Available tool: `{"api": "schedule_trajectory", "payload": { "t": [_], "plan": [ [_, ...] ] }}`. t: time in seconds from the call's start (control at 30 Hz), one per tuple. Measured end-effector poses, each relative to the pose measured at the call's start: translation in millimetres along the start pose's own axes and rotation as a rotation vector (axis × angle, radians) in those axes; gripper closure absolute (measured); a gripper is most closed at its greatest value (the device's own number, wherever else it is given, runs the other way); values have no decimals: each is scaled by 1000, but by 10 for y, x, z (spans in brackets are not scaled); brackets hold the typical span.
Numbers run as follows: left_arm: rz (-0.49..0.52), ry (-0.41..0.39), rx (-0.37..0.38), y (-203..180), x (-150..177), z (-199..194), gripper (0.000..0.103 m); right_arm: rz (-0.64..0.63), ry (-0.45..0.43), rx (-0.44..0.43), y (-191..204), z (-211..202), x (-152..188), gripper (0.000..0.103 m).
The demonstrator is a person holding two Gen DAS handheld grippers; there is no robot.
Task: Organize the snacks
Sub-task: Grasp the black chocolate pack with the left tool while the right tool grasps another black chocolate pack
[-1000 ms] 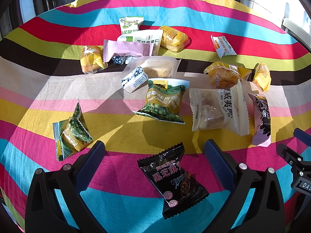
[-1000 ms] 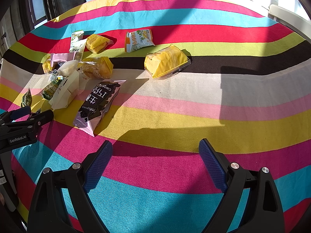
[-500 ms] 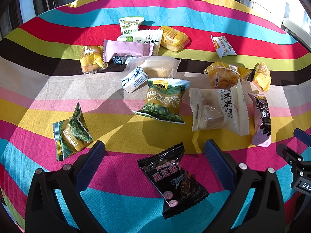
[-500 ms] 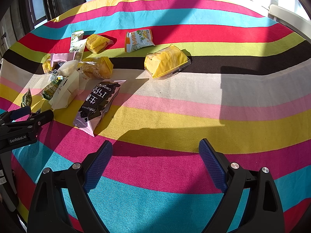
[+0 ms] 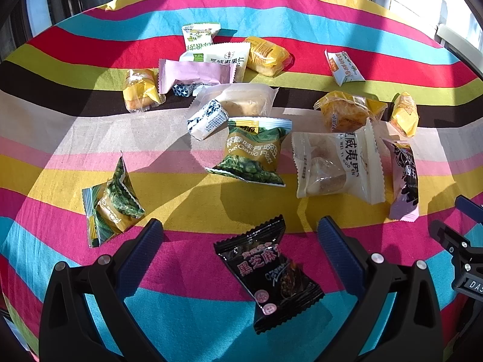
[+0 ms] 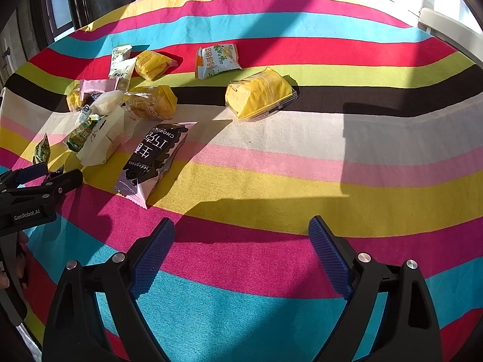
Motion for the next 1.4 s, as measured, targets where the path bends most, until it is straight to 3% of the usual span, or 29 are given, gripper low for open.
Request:
{"api": "schedule_trajectory", "payload": {
  "t": [0.17,0.33,0.43,0.63,0.7,0.77,0.8,0.93,1.0,1.1,1.17,1.3,1.37,1.4],
  "plan": [
    [-8,6,20,181,256,-240,1,-30,0,-45,48,-28,27,16],
    [-184,-46,59,567,333,-369,1,15,-11,-213,345,-52,-90,16],
    [-219,-58,107,651,308,-409,1,-38,9,-178,561,52,-249,16],
    [-76,-22,16,474,356,-329,1,-77,21,-95,619,304,-528,17],
    [-20,-19,29,373,378,-323,1,-94,-12,-87,621,281,-535,28],
    [28,-30,39,283,376,-341,1,-112,-47,-92,615,209,-496,65],
    [54,-41,42,236,367,-358,1,-112,-58,-88,594,171,-467,72],
    [201,-71,18,41,326,-363,1,-109,-106,-101,529,-45,-301,76],
    [228,-48,4,4,305,-293,1,-94,-126,-109,485,-158,-196,76],
    [92,42,110,-6,283,-212,1,-62,-142,-132,420,-266,-98,76],
    [5,36,128,-21,238,-224,1,-50,-149,-139,408,-298,-86,76],
    [-93,-10,60,-66,206,-204,2,-39,-142,-154,408,-280,-82,76],
    [-75,-61,-12,-75,205,-245,32,-28,-151,-164,399,-294,-87,76],
    [-72,-79,-4,-96,217,-287,60,-22,-157,-169,389,-303,-88,76]
  ]
}}
Point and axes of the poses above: each gripper's, at about its wrist camera, not at the fingertips, and z roughly the way its jaws point, y to its left, x to its underside, the point moved 10 cm from there along z, roughly the way its jaws point, and after that the axes turned 6 degrees about -z, right-handed, at the moved point
